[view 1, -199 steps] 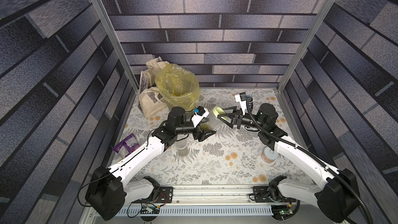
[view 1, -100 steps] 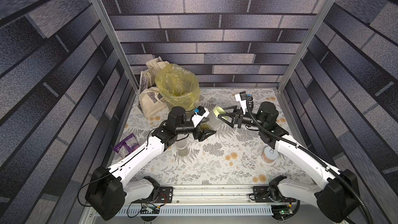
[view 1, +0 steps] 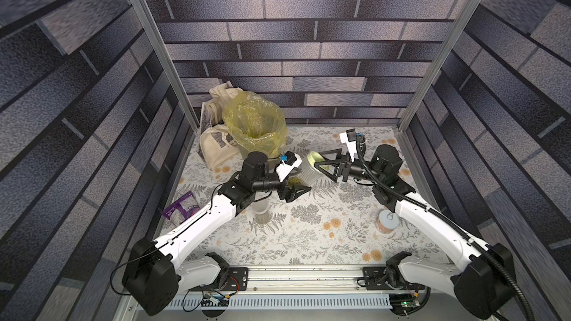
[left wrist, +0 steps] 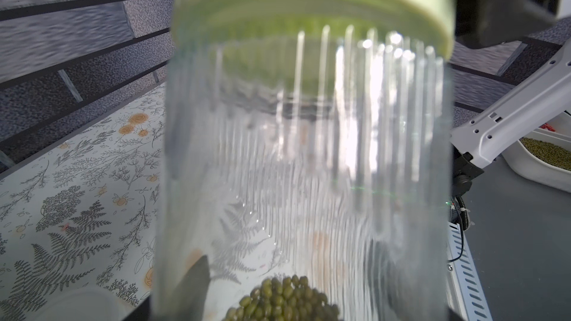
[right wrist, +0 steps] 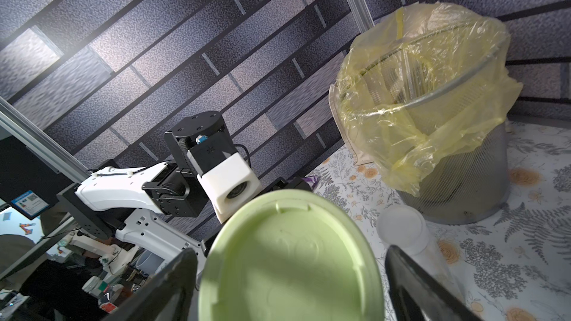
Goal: Empty moldy mung beans from jars
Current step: Unscrew the lid from the jar.
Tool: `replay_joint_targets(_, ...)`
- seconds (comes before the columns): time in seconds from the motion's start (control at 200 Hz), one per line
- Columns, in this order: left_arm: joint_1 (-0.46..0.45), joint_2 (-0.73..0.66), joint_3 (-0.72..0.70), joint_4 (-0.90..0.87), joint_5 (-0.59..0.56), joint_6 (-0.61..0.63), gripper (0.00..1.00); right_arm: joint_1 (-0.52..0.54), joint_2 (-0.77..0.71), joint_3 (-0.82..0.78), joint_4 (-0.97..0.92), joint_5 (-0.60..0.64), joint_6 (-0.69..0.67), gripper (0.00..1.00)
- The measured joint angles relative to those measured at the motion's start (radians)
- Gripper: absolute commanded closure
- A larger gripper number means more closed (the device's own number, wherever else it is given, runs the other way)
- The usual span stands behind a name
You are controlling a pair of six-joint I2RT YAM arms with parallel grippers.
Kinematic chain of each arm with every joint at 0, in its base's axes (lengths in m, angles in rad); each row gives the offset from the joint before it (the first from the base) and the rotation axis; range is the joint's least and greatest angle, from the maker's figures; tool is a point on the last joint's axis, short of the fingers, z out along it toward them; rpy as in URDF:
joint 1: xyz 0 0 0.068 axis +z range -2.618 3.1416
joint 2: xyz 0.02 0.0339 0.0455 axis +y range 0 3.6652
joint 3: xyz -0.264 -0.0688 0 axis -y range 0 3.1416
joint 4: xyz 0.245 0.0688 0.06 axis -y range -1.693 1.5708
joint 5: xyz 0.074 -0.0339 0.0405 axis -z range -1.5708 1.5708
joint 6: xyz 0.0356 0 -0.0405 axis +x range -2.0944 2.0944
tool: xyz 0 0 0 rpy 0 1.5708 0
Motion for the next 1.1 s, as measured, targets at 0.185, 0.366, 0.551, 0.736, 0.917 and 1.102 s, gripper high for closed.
replay_joint_targets(0.185, -0.046, -0.007, -0.004, 0.0, -0.081, 0.0, 0.49, -0.005, 0.0, -0.002, 0.078, 0.04, 0.063, 0.0)
replay_joint_targets(0.366, -0.087, -0.052, -0.051, 0.072, -0.236, 0.0, 0.5, -0.005, -0.033, -0.024, 0.096, 0.116, 0.109, 0.0)
replay_joint_targets(0.551, -0.2, -0.044, -0.064, 0.163, -0.492, 0.045, 0.51, 0.052, -0.116, -0.045, 0.037, 0.247, 0.069, 0.0)
replay_joint_targets(0.736, -0.26, 0.016, -0.064, 0.232, -0.673, 0.093, 0.52, 0.112, -0.164, -0.049, 0.002, 0.341, 0.038, 0.0)
replay_joint_targets(0.917, -0.267, 0.038, -0.064, 0.261, -0.792, 0.115, 0.52, 0.124, -0.164, -0.069, -0.044, 0.434, 0.034, 0.0)
replay_joint_targets(1.102, -0.275, 0.038, -0.064, 0.301, -0.833, 0.118, 0.52, 0.124, -0.162, -0.092, -0.069, 0.494, 0.037, 0.0)
